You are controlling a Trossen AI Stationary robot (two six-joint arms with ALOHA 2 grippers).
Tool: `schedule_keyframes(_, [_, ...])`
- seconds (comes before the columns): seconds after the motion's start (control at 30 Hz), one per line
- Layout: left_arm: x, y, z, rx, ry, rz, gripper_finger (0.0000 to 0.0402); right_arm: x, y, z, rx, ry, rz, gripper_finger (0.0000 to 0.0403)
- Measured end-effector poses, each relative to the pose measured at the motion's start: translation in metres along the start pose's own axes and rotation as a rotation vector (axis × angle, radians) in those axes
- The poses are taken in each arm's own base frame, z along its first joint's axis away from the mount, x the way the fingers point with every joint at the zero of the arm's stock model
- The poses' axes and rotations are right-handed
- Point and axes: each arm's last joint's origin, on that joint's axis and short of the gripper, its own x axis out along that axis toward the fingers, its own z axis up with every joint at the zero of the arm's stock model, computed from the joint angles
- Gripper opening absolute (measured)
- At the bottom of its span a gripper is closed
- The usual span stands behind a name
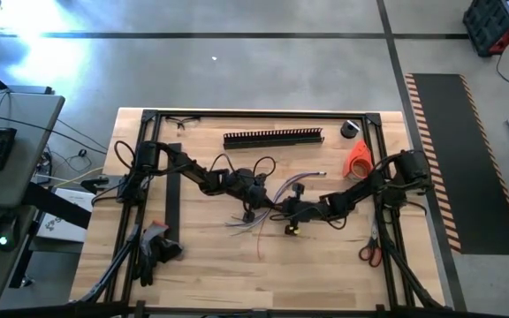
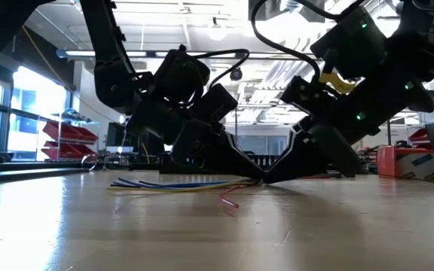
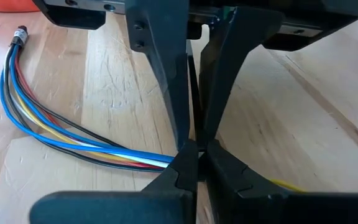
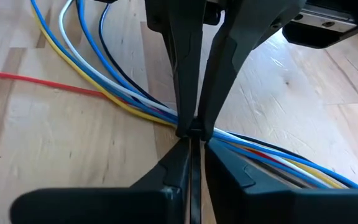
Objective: Ziptie cables
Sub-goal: Wrap the zip tie around the cable wire
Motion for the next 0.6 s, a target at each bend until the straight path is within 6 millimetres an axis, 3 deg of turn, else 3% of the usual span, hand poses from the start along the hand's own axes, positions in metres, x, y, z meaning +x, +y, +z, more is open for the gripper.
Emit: schedule_keyframes(0.6, [0.0, 0.0001, -0.0002, -0.002, 0.004, 0.003, 0.0, -0.0028, 0.0062, -0.0043, 0.037, 0.042, 0.001, 0.0001])
